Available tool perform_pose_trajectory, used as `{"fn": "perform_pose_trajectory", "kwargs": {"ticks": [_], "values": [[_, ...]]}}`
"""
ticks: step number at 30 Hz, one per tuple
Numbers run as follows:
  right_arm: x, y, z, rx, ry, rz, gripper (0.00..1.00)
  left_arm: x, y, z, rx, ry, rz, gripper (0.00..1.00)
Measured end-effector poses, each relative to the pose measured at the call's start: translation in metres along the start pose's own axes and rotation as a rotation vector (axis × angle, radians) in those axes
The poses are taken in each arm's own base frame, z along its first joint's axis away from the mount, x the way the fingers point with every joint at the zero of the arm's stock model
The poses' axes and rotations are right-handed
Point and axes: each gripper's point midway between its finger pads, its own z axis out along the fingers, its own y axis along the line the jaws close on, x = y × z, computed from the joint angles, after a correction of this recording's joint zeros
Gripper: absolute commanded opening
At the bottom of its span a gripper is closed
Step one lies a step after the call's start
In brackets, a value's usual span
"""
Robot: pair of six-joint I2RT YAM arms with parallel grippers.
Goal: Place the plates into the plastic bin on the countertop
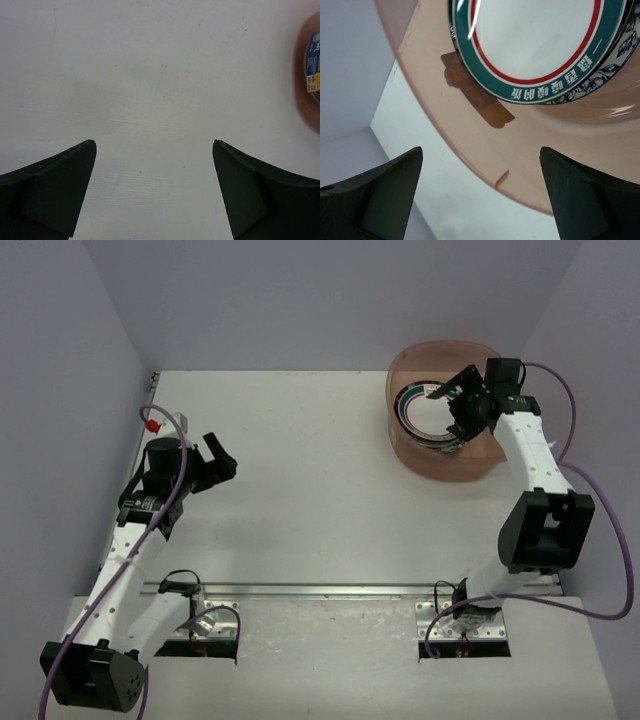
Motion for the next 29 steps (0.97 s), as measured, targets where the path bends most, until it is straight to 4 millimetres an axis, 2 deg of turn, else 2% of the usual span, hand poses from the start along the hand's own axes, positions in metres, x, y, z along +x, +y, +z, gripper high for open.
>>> {"fn": "perform_pose_trajectory", "kwargs": {"ticks": [3,5,10,12,14,16,21,25,29], "values": [[-0.002,0.019,-0.035,-0.075,-0.063,-0.161,0.99,-0.003,-0.001,-0.002,-0.002,-0.005,0.003,1.0],[0.004,0.029,-0.068,-0.145,-0.119,-0.31,0.99,-0.014,-0.002,-0.005,-0.015,-0.02,0.013,1.0],[0.044,0.043,-0.159,-0.311,-0.258,-0.703,0.99,-0.069,-0.008,-0.014,-0.077,-0.132,0.035,1.0],[0.046,0.035,-0.182,-0.301,-0.315,-0.806,0.99,-0.087,-0.009,-0.019,-0.106,-0.171,0.044,1.0],[0.046,0.021,-0.194,-0.259,-0.36,-0.876,0.99,-0.1,-0.012,-0.023,-0.119,-0.204,0.053,1.0],[0.052,0.005,-0.203,-0.237,-0.393,-0.937,0.99,-0.102,-0.016,-0.026,-0.126,-0.219,0.078,1.0],[0.075,-0.043,-0.213,-0.221,-0.423,-1.024,0.99,-0.079,-0.021,-0.035,-0.128,-0.238,0.172,1.0],[0.071,-0.052,-0.222,-0.197,-0.468,-1.036,0.99,-0.064,-0.008,-0.039,-0.14,-0.285,0.203,1.0],[0.07,-0.058,-0.213,-0.165,-0.452,-1.039,0.99,-0.065,-0.004,-0.039,-0.152,-0.307,0.212,1.0]]}}
